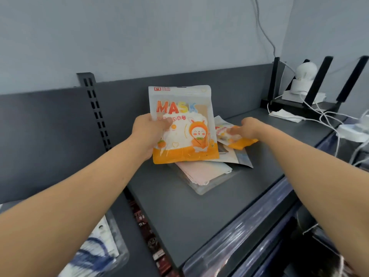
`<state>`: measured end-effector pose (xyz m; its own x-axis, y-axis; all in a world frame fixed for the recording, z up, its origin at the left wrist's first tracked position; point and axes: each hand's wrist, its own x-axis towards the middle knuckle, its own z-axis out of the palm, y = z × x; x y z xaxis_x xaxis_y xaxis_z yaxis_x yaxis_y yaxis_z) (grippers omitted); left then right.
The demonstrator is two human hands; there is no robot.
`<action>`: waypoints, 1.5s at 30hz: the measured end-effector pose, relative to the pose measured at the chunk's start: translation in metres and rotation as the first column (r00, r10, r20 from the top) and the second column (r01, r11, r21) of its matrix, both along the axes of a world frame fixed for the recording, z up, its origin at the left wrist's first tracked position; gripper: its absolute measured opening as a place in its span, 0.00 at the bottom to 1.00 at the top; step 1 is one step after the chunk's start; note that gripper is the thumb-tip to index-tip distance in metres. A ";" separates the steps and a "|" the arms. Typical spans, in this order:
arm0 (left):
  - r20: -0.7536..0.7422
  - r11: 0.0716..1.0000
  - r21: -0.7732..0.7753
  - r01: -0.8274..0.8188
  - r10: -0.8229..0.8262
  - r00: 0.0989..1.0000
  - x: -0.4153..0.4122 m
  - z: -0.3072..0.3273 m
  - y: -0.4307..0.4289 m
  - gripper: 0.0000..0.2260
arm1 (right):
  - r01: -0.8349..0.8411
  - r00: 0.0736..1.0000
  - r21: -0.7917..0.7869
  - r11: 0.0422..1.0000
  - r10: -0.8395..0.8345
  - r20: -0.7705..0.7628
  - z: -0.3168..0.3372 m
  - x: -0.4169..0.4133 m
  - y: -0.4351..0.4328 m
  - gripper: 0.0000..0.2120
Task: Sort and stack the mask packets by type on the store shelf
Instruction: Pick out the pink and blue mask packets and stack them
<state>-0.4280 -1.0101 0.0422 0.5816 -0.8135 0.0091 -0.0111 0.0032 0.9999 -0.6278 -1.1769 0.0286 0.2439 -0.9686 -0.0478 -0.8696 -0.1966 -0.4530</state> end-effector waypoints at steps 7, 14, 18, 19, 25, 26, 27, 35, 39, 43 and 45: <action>0.013 0.999 0.003 -0.035 0.035 0.999 0.005 -0.005 -0.004 0.10 | 0.027 0.999 0.056 0.998 -0.028 0.017 -0.003 0.008 -0.012 0.38; -0.019 0.998 -0.026 -0.054 0.054 0.998 0.009 -0.001 0.016 0.05 | 0.133 0.974 -0.115 0.984 -0.108 0.201 0.013 0.007 0.007 0.20; -0.031 0.995 -0.076 -0.072 0.070 0.997 0.010 0.009 0.043 0.07 | 0.171 0.932 -0.217 0.961 -0.086 0.352 0.037 0.008 0.040 0.14; -0.028 0.994 -0.081 -0.078 0.076 0.997 0.011 0.011 0.051 0.07 | 0.174 0.924 -0.255 0.951 -0.067 0.378 0.044 0.010 0.052 0.14; -0.019 0.985 -0.124 -0.118 0.117 0.993 0.034 0.027 0.119 0.08 | 0.207 0.856 -0.476 0.855 0.078 0.512 0.075 0.035 0.144 0.19; -0.023 0.981 -0.135 -0.140 0.138 0.990 0.041 0.029 0.133 0.07 | 0.199 0.836 -0.498 0.844 0.119 0.536 0.079 0.042 0.160 0.18; -0.022 0.976 -0.139 -0.168 0.166 0.986 0.048 0.030 0.148 0.06 | 0.189 0.809 -0.511 0.839 0.162 0.565 0.083 0.049 0.176 0.17; -0.088 0.937 -0.109 -0.333 0.325 0.942 0.109 0.020 0.270 0.04 | -0.226 0.572 -0.295 0.928 0.372 0.731 0.077 0.129 0.301 0.14; -0.149 0.930 -0.102 -0.353 0.336 0.930 0.130 0.011 0.328 0.03 | -0.387 0.589 -0.096 0.917 0.326 0.740 0.054 0.182 0.351 0.26; -0.153 0.898 -0.077 -0.432 0.418 0.896 0.152 -0.001 0.381 0.05 | -0.525 0.628 0.049 0.850 0.348 0.696 0.034 0.221 0.389 0.21; -0.146 0.890 -0.064 -0.452 0.440 0.886 0.157 -0.004 0.407 0.03 | -0.605 0.619 0.104 0.790 0.383 0.686 0.028 0.235 0.408 0.11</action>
